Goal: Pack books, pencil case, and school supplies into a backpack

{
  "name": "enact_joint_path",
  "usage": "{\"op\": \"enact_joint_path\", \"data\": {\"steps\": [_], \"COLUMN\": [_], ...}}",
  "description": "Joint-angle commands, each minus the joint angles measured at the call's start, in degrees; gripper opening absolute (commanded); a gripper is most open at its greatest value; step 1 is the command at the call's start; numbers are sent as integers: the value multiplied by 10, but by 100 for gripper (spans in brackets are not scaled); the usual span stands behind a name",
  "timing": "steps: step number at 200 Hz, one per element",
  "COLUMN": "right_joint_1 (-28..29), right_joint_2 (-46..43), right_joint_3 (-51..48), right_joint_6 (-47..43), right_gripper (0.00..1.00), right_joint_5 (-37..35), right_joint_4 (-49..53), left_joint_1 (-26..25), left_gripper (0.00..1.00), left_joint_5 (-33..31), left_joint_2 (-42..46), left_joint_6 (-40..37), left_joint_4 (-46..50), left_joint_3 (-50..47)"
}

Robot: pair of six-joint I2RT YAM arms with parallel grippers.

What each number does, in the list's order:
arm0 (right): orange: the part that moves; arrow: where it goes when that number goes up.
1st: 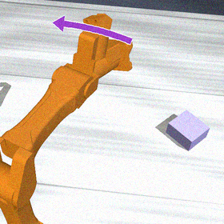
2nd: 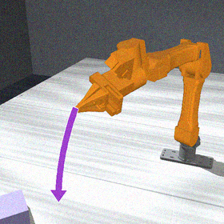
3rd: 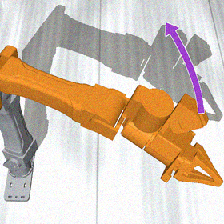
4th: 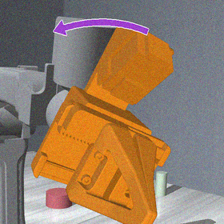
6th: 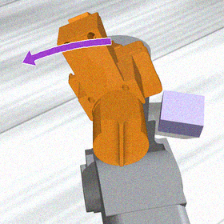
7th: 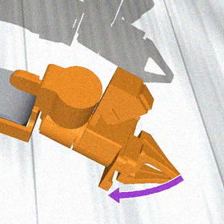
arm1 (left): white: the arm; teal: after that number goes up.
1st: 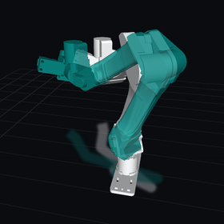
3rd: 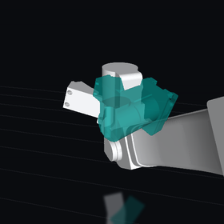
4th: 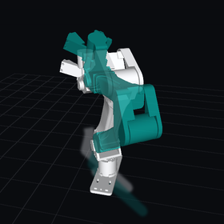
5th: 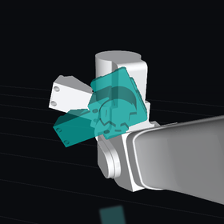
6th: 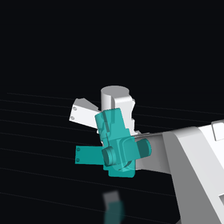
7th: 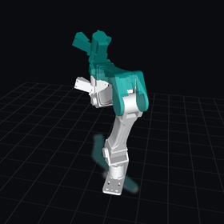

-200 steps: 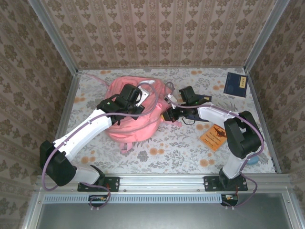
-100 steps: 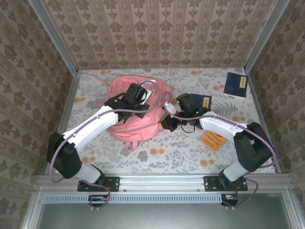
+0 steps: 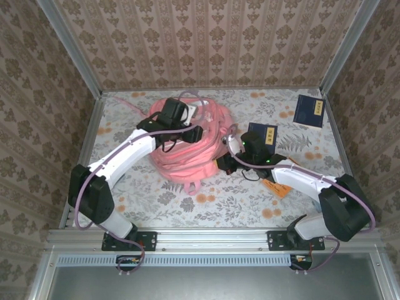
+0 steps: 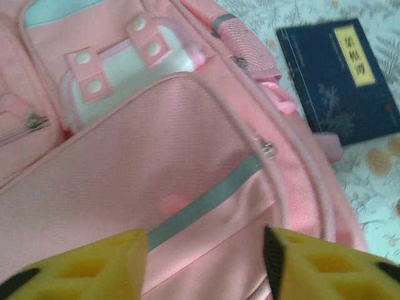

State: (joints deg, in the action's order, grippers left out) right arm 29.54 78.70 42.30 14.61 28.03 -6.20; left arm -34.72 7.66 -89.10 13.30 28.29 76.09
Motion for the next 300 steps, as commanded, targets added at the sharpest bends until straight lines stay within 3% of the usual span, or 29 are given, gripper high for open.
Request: {"op": "enact_joint_path", "data": {"steps": [1,65,106,152,204,242,273,300], "right_joint_1": [-25,-46,-48,-48,-48,-46,-27,12], "right_joint_2": [-24,-5,-2,0,-4,-10,-22,-24], "right_joint_3": [2,20,25,27,24,19,12,1], "right_joint_6": [42,25,21,22,16,9,-8,-5], "right_gripper": [0,0,0,0,0,0,0,0], "right_joint_5": [-16,-6,0,3,5,13,12,-1], "right_joint_4": [-53,-12,0,-1,4,17,37,33], "left_joint_1": [10,9,5,-3,-5,-7,-8,-9], "left_gripper": [60,62,54,53,37,27,10,5], "left_joint_5": [46,82,85,137,64,68,39,32], "left_joint_2": [40,43,-20,-62,-92,-108,-110,-111], "left_joint_6": [-23,-195,-219,-249,-246,-237,-184,-137], "left_joint_4": [23,46,35,35,13,-3,-49,-88], "left_joint_3": [-12,-48,-19,6,16,23,17,12]}}
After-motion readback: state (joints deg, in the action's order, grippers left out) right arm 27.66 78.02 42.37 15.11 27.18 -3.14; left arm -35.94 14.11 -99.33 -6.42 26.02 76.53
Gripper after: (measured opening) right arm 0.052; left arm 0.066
